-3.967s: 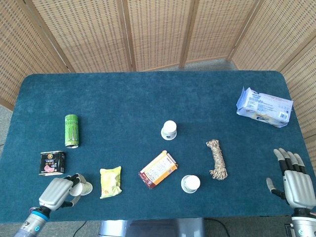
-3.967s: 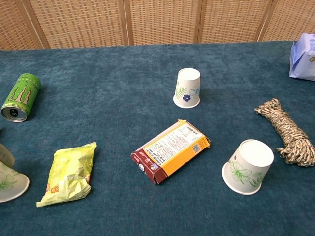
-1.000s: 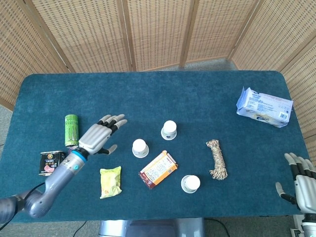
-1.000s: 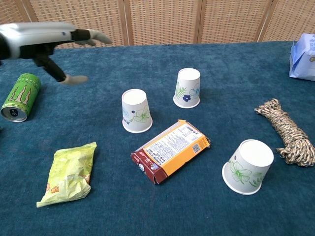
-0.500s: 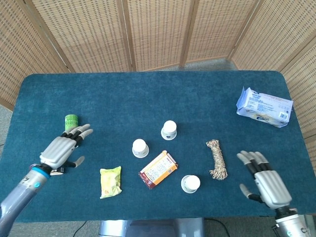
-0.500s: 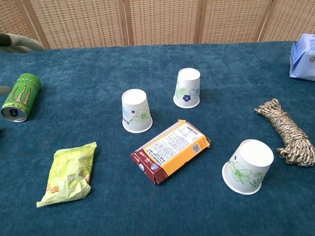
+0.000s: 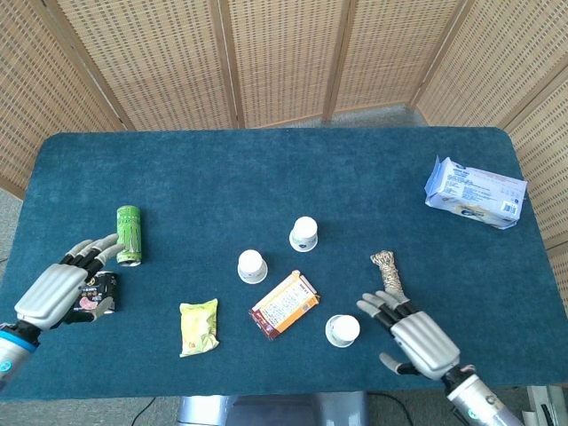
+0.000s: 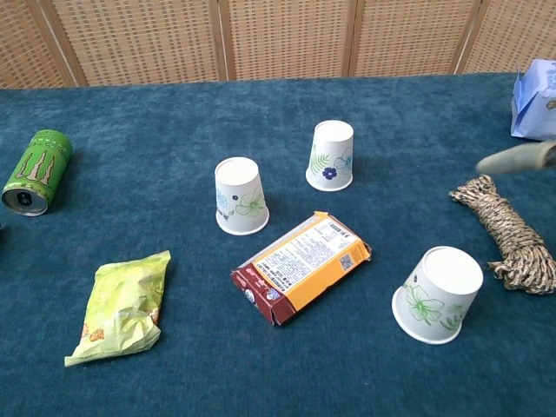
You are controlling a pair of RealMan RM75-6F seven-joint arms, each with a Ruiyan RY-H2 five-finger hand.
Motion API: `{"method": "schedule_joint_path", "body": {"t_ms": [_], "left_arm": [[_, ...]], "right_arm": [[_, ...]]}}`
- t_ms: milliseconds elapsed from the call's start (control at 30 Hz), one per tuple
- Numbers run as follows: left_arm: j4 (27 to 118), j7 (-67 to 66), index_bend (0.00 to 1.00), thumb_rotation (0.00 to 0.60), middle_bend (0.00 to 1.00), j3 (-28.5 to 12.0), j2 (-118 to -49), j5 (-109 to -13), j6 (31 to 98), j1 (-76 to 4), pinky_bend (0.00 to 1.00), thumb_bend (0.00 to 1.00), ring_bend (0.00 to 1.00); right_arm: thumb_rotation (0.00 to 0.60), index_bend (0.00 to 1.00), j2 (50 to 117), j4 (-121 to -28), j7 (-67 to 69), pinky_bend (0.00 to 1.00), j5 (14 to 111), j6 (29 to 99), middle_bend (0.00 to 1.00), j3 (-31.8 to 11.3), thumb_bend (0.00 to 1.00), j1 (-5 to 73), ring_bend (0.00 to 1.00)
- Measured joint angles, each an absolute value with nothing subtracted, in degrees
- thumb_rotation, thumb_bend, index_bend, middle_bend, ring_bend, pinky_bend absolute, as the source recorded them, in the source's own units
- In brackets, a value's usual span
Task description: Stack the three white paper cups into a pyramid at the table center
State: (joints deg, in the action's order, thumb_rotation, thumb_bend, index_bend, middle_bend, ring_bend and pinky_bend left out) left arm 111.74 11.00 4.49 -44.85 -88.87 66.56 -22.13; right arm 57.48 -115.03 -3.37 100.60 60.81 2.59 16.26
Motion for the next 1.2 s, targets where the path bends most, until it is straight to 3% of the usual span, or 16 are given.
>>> {"method": "schedule_joint_path", "body": {"t_ms": [433,967,1033,1200], "left_arm": [[108.7,15.7,0.04,0.6,0.0,5.5,-44.0,-91.9,68.6,-19.2,0.0,0.44,0.0],[105.6,18.8,0.03,0.6,0.0,5.7,-44.6,-92.3,69.7,-16.8,0.0,0.44,0.0],[105.5,19.0,0.03,0.6,0.0,5.7,-44.7,-92.4,70.0,-16.6,0.0,0.44,0.0],[105.2,19.3,0.03,0.6,0.0,5.8,-44.8,-92.7,70.3,-16.1,0.0,0.44,0.0]], "right_arm": [[0.6,0.0,64.7,-116.5,-14.9,0.0,91.5,50.1,0.0,0.8,0.36,23.4,0.0],[0.6,0.0,69.5,-113.3,-23.0,0.0,83.3,48.3,0.0,0.3,0.37,27.1,0.0],[0.6,0.02,70.0,-112.7,-23.5,0.05,83.0,48.5,0.0,0.6,0.38,27.3,0.0],[0.6,0.16,71.5,-110.7,-24.7,0.36,83.1,49.1,0.02,1.1,0.46,27.6,0.0]]}}
